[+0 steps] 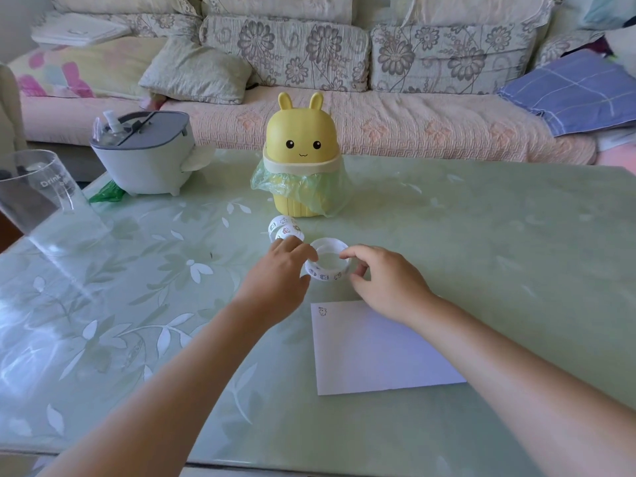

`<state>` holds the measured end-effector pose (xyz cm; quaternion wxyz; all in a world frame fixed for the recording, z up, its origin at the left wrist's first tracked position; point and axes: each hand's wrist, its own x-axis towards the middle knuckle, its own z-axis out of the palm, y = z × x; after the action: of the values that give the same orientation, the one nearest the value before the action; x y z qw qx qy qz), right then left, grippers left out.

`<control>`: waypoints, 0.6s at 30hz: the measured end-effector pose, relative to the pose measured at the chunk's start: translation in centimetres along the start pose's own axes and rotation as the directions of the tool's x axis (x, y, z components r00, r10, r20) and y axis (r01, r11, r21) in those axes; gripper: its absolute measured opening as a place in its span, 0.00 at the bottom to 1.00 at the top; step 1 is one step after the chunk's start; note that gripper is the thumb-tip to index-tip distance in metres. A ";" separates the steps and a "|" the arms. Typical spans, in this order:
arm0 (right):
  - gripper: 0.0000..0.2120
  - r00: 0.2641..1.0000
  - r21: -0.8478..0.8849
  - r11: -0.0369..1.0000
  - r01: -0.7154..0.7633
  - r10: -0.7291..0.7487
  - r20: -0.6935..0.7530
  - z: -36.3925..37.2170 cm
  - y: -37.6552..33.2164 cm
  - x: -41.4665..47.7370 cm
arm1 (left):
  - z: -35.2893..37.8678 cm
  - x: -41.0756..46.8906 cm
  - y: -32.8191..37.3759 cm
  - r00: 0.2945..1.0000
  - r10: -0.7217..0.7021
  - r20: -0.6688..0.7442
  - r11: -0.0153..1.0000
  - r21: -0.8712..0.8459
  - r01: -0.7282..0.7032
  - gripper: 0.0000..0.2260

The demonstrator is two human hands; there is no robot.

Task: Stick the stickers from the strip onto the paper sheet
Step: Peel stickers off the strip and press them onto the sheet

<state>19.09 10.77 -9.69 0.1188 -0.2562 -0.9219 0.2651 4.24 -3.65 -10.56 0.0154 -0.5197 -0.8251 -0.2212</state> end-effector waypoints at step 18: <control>0.12 0.994 0.110 0.991 0.071 -0.061 -0.089 -0.8 -1.3 0.3 | -2.0 0.0 1.0 0.975 -0.205 0.086 0.884 -0.412 0.222 0.05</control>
<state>18.59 10.32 -8.34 0.1812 -0.2296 -0.9075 0.3015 4.66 -4.10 -8.39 -0.1374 -0.4211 -0.8107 -0.3829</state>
